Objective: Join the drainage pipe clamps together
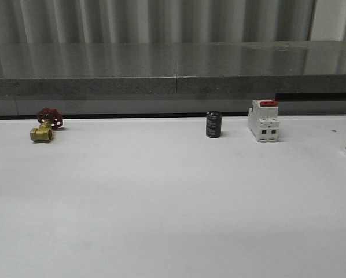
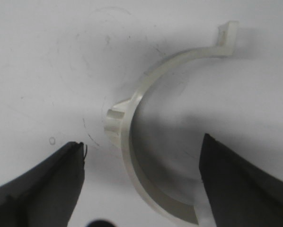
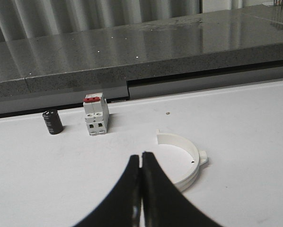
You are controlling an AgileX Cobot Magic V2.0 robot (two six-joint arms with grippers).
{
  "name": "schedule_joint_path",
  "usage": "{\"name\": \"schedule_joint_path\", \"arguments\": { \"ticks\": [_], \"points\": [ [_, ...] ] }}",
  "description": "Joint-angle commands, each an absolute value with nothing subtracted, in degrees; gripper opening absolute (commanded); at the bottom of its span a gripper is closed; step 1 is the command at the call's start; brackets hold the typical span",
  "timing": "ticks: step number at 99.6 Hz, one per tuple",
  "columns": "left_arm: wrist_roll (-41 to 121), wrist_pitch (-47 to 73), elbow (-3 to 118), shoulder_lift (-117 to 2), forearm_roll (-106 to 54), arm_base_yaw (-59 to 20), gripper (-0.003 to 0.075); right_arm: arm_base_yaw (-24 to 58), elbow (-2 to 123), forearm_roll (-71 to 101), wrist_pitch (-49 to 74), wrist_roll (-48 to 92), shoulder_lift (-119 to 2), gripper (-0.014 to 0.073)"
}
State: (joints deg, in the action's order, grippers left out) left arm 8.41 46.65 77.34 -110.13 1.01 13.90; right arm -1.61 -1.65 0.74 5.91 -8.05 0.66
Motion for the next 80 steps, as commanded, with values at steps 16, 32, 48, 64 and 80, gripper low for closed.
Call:
{"name": "schedule_joint_path", "arguments": {
  "ticks": [16, 32, 48, 64, 80],
  "points": [
    [8.72, 44.32, 79.96, -109.83, 2.22, 13.93, 0.0501, -1.99, -0.54, 0.0, 1.06, -7.74, 1.69, -0.0067],
    [8.72, 43.94, 79.96, -111.23, 2.22, 13.93, 0.0501, -1.99, -0.54, 0.0, 1.06, -7.74, 1.69, -0.0067],
    [8.72, 43.94, 79.96, -112.8, 2.22, 13.93, 0.0501, -1.99, -0.54, 0.0, 1.06, -7.74, 1.69, -0.0067],
    [8.72, 43.55, 79.96, -113.18, 2.22, 13.93, 0.0501, -1.99, -0.54, 0.0, 1.06, -7.74, 1.69, -0.0067],
    [8.72, 43.01, 79.96, -113.18, 2.22, 13.93, 0.0449, -1.99, -0.54, 0.0, 1.06, -7.74, 1.69, -0.0067]
  ]
}}
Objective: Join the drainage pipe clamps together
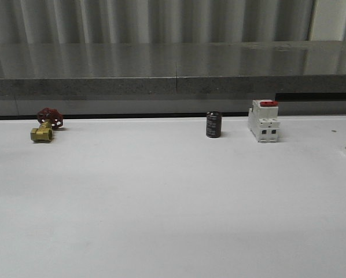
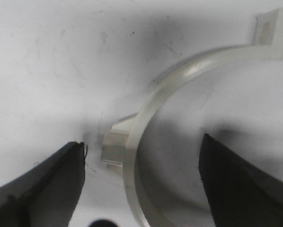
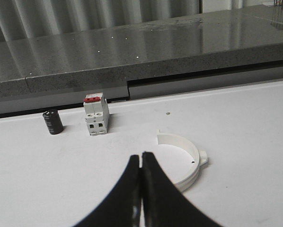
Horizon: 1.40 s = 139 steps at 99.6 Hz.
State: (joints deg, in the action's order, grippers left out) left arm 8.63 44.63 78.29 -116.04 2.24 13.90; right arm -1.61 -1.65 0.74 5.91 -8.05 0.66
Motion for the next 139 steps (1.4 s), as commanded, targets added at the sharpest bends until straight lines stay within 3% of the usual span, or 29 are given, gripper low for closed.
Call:
{"name": "schedule_joint_path", "arguments": {
  "ticks": [1, 29, 42, 77, 139],
  "points": [
    [8.72, 43.0, 79.96, -113.18, 2.36, 13.93, 0.0437, -1.99, -0.54, 0.0, 1.06, -7.74, 1.69, -0.0067],
    [8.72, 42.48, 79.96, -113.18, 3.72, 13.93, 0.013, -1.99, -0.54, 0.0, 1.06, -7.74, 1.69, -0.0067],
    [8.72, 42.77, 79.96, -112.83, 3.46, 13.93, 0.0044, -1.99, -0.54, 0.0, 1.06, -7.74, 1.69, -0.0067],
    [7.62, 48.81, 79.96, -104.03, -4.95, 9.1, 0.0029, -1.99, -0.54, 0.0, 1.06, -7.74, 1.69, -0.0067],
    [-14.34, 45.56, 79.86, -105.7, -5.82, -18.23, 0.0029, -1.99, -0.54, 0.0, 1.06, -7.74, 1.69, -0.0067]
  ]
}}
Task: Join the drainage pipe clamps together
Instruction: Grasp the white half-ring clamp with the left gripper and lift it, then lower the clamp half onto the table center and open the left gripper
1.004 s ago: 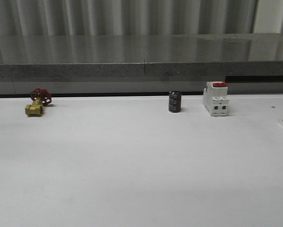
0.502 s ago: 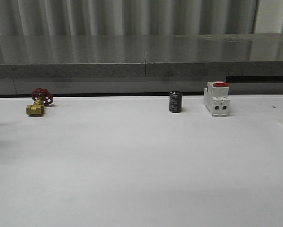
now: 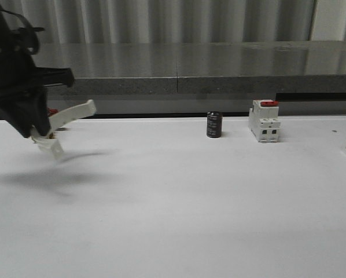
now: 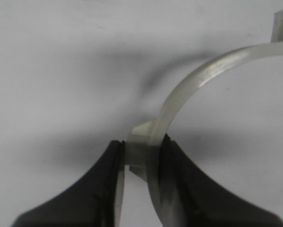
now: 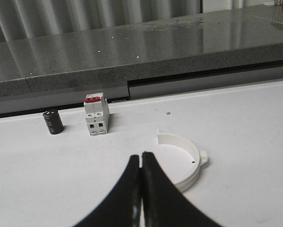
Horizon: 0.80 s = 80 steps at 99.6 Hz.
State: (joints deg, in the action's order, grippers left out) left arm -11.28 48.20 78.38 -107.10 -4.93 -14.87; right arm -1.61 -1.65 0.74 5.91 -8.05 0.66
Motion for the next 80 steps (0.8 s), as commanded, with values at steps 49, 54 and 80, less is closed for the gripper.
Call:
{"name": "schedule_joint_path", "arguments": {
  "ticks": [49, 54, 80],
  "points": [
    [-18.95, 41.34, 79.98, -110.98, -5.65, -22.13, 0.0029, -1.99, -0.54, 0.0, 1.06, -7.74, 1.69, -0.0067],
    [-18.95, 41.34, 79.98, -111.13, -5.65, -22.13, 0.0029, -1.99, -0.54, 0.0, 1.06, -7.74, 1.69, -0.0067],
    [-18.95, 41.69, 79.98, -112.25, -5.65, -22.13, 0.0031, -1.99, -0.54, 0.0, 1.06, -7.74, 1.69, -0.0067]
  ]
}}
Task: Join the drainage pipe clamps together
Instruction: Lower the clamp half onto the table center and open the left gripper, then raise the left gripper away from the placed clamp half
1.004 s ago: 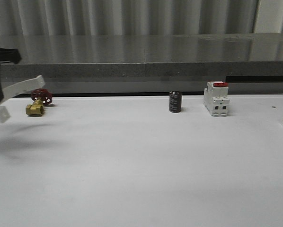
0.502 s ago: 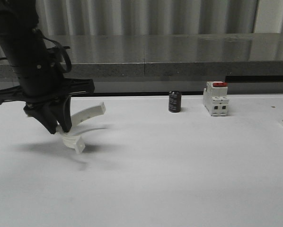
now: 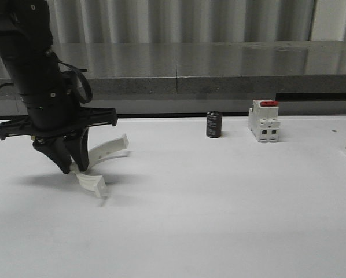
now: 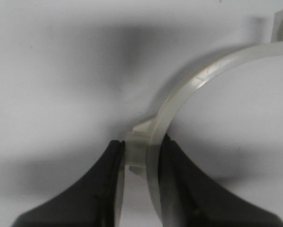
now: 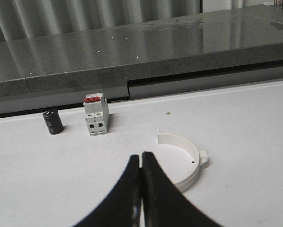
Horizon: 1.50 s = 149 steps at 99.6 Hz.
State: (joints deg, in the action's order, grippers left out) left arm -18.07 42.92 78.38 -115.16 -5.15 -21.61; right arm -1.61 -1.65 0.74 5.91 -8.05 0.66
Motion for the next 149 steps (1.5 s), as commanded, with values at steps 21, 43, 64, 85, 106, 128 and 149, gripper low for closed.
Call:
{"name": "schedule_joint_path", "arguments": {
  "ticks": [21, 43, 64, 85, 106, 128, 149],
  "points": [
    [-18.95, 41.9, 79.98, -112.25, -5.65, -22.13, 0.0057, -1.99, -0.54, 0.0, 1.06, -7.74, 1.69, -0.0067],
    [-18.95, 42.77, 79.98, -112.25, -5.65, -22.13, 0.0292, -1.99, -0.54, 0.0, 1.06, -7.74, 1.69, -0.0067],
    [-18.6, 42.55, 79.98, -112.14, -5.12, -22.13, 0.0421, -1.99, -0.54, 0.0, 1.06, -7.74, 1.69, -0.0067],
    [-17.67, 42.35, 79.98, -108.58, -2.35, -22.13, 0.0421, -1.99, -0.54, 0.0, 1.06, -7.74, 1.69, -0.0067],
    [-12.13, 41.98, 79.98, -100.1, -1.88, -22.13, 0.0421, -1.99, -0.54, 0.0, 1.06, -7.74, 1.69, -0.0067],
    [-10.99, 37.13, 76.36, -87.96, 2.42, -20.96, 0.0421, -1.99, -0.54, 0.0, 1.06, -7.74, 1.69, -0.0067],
    [-10.99, 30.3, 63.71, -72.77, 2.83, -14.33, 0.042, -1.99, -0.54, 0.0, 1.06, -7.74, 1.69, -0.0067]
  ]
}}
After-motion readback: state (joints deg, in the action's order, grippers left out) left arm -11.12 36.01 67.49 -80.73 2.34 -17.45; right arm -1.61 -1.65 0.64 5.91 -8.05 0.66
